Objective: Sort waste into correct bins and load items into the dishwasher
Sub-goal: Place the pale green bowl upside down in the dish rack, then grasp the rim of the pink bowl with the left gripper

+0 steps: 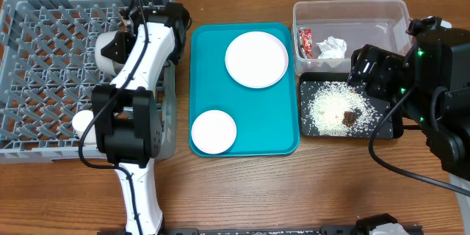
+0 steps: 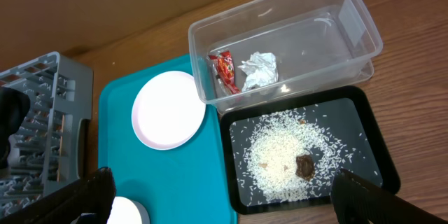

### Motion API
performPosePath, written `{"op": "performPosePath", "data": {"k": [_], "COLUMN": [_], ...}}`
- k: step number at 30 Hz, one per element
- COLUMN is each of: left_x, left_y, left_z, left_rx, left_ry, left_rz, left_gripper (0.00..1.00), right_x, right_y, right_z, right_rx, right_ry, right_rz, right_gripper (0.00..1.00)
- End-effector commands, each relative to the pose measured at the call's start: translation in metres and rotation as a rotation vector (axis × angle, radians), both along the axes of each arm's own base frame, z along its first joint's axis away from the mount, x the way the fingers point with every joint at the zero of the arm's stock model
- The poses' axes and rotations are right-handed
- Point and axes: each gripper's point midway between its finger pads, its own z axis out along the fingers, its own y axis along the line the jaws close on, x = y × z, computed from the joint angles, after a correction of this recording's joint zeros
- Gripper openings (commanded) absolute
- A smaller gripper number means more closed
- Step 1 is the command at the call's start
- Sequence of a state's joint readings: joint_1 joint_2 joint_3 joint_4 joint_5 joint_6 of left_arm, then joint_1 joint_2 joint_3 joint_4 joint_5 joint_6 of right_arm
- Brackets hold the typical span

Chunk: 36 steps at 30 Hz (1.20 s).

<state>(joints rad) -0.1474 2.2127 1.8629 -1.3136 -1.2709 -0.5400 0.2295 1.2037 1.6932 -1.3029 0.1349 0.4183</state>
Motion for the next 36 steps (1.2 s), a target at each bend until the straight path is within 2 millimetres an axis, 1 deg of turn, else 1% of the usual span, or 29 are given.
{"op": "performPosePath", "data": {"k": [1,4,6,8,9,11,15,19,23,24,25,26,27,29,30,32,33,34,35,36], "left_x": [0.001,0.000,0.000,0.000,0.000,-0.001,-0.001,-0.002,-0.008,-0.010,-0.013,-0.017,-0.022,-0.033,-0.039,-0.053,-0.061,-0.069,-0.077,-0.086], "left_y": [-0.021,-0.031,-0.037,-0.044,-0.048,-0.055,-0.067,-0.081,-0.099,-0.104,-0.110,-0.115,-0.119,-0.128,-0.134,-0.148,-0.157,-0.164,-0.171,-0.178], "left_z": [-0.026,-0.030,-0.030,-0.030,-0.029,-0.027,-0.018,0.002,0.031,0.038,0.046,0.054,0.063,0.084,0.095,0.112,0.122,0.130,0.136,0.142], "left_rx": [-0.090,-0.118,-0.116,-0.114,-0.112,-0.110,-0.135,-0.223,-0.381,-0.427,-0.483,-0.529,-0.571,-0.665,-0.722,-0.837,-0.913,-0.976,-1.027,-1.075], "left_ry": [0.044,0.061,0.072,0.080,0.085,0.089,0.070,0.024,-0.056,-0.076,-0.096,-0.112,-0.131,-0.162,-0.171,-0.194,-0.213,-0.222,-0.215,-0.200], "left_rz": [-0.026,-0.041,-0.055,-0.071,-0.080,-0.096,-0.119,-0.137,-0.163,-0.170,-0.180,-0.189,-0.198,-0.240,-0.274,-0.331,-0.360,-0.384,-0.414,-0.455], "left_gripper": [0.13,0.16,0.21,0.33,0.38,0.43,0.47,0.47,0.47,0.45,0.40,0.31,0.28,0.27,0.33,0.59,0.77,0.87,0.90,0.81], "right_x": [0.000,0.000,0.000,0.000,0.000,0.000,0.000,0.000,0.000,0.000,0.000,0.000,0.000,0.000,0.000,0.000,0.000,0.000,0.000,0.000], "right_y": [-0.001,-0.001,-0.001,-0.001,-0.001,-0.001,-0.001,-0.001,-0.001,-0.001,-0.001,-0.001,-0.001,-0.001,-0.001,-0.001,-0.001,-0.001,-0.001,-0.001], "right_z": [0.002,0.002,0.002,0.002,0.002,0.002,0.002,0.002,0.002,0.002,0.002,0.002,0.002,0.002,0.002,0.002,0.001,0.001,0.001,0.001], "right_rx": [-0.003,-0.003,-0.002,-0.003,-0.002,-0.002,-0.003,-0.002,-0.003,-0.003,-0.003,-0.003,-0.003,-0.003,-0.003,-0.003,-0.003,-0.003,-0.003,-0.003], "right_ry": [-0.008,-0.008,-0.008,-0.008,-0.008,-0.008,-0.008,-0.008,-0.007,-0.007,-0.007,-0.007,-0.007,-0.007,-0.007,-0.006,-0.004,-0.004,-0.004,-0.004], "right_rz": [-0.001,-0.001,-0.001,-0.001,-0.001,-0.001,-0.001,-0.001,-0.001,-0.001,-0.001,-0.001,-0.001,-0.001,-0.001,-0.001,-0.001,-0.001,-0.001,-0.001], "right_gripper": [1.00,1.00,1.00,1.00,1.00,1.00,1.00,1.00,1.00,1.00,1.00,1.00,1.00,1.00,1.00,1.00,1.00,1.00,1.00,1.00]}}
